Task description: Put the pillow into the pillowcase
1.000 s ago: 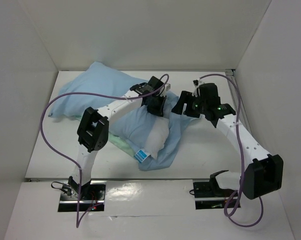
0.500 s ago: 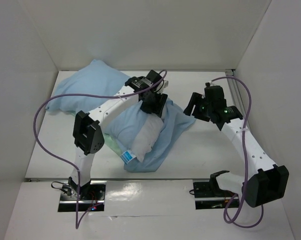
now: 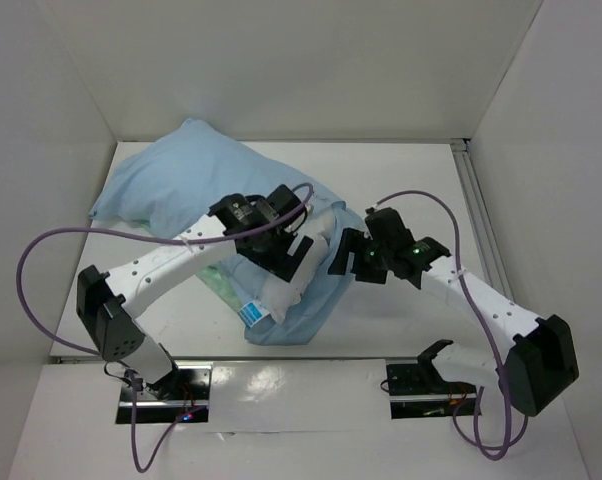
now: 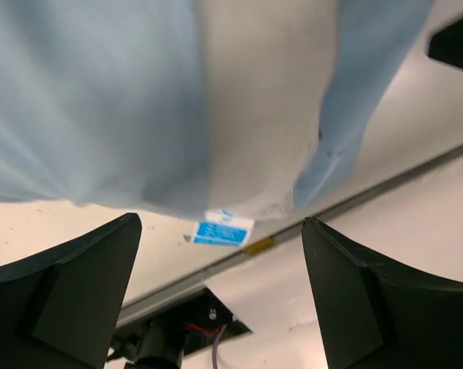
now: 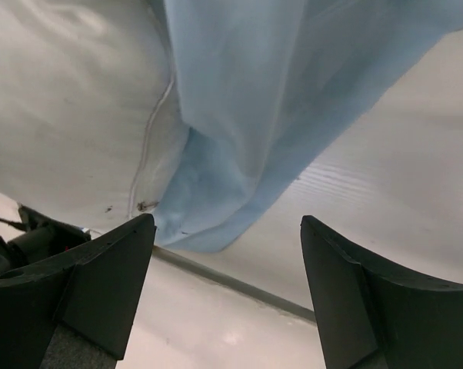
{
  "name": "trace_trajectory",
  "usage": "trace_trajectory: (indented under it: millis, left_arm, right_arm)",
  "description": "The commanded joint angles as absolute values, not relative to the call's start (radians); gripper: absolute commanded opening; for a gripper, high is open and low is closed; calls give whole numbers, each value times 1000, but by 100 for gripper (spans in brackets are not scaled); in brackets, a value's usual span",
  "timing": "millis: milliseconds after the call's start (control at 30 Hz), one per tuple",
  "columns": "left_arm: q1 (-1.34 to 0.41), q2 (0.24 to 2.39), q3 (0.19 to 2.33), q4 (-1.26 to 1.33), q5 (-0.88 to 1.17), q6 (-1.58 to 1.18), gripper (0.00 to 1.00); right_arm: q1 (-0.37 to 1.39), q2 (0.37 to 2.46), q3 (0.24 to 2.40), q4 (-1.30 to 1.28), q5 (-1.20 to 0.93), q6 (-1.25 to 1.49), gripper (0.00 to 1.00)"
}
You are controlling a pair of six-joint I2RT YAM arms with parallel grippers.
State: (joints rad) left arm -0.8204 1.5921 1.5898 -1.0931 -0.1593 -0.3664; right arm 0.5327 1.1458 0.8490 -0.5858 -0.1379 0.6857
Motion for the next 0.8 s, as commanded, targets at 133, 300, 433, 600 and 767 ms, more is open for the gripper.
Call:
trace_trajectory:
  millis: [133, 300, 433, 600, 767]
  left_arm:
    - [-893, 1578, 1395, -1030, -89, -531, 100]
    - [-893, 1632, 1316, -902, -175, -597, 97]
    - [-861, 1660, 1287, -813, -175, -632, 75]
    - [-809, 1690, 1353, -787, -207, -678, 0]
    - [-711, 1700, 1488, -744, -114, -667, 0]
  right_arm:
    - [649, 1278, 807, -358, -172, 804, 82]
    - [686, 1325, 735, -253, -149, 865, 69]
    - [706, 1361, 716, -230, -114, 896, 52]
    - [716, 1339, 727, -328, -11, 896, 1]
    - [674, 1296, 761, -497, 156, 839, 0]
